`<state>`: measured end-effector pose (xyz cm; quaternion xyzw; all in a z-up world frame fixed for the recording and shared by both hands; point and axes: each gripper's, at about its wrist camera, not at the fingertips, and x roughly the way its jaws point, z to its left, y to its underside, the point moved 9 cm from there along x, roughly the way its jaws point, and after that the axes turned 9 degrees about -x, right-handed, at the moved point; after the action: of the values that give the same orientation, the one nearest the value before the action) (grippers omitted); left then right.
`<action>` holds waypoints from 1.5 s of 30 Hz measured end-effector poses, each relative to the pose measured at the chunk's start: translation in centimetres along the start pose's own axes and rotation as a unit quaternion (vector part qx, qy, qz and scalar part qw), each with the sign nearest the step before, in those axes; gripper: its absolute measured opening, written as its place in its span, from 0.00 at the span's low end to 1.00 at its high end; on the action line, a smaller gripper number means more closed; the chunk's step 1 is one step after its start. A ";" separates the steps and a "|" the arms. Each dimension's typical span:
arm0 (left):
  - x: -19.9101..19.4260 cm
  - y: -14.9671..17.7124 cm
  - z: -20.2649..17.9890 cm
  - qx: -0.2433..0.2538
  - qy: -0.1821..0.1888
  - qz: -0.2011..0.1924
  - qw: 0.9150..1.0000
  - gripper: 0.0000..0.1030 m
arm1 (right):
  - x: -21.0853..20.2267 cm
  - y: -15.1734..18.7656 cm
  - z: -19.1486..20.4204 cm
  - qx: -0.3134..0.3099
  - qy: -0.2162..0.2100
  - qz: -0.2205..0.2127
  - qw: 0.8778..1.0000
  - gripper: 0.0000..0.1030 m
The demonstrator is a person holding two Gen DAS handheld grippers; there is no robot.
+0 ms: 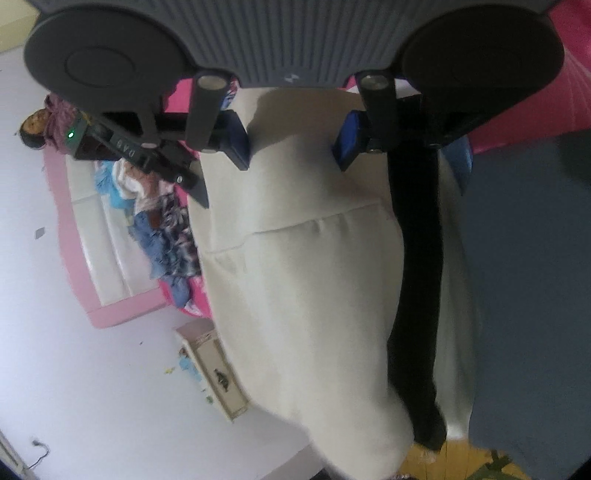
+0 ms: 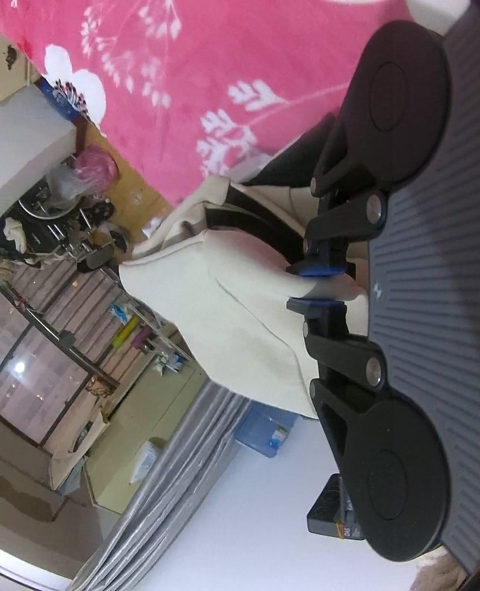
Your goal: Fold clothes
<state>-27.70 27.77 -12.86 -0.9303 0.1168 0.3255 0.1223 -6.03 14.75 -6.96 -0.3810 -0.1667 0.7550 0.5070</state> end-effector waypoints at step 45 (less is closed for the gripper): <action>0.5 -11.9 -7.3 0.246 -0.161 -0.241 0.925 0.65 | 6.1 0.5 6.6 -0.315 0.212 -0.073 0.922 0.30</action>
<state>-19.56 36.67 -5.85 -0.8062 -0.0556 0.3925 0.4392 -12.49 20.90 -5.44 -0.6591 -0.3119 0.5257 0.4382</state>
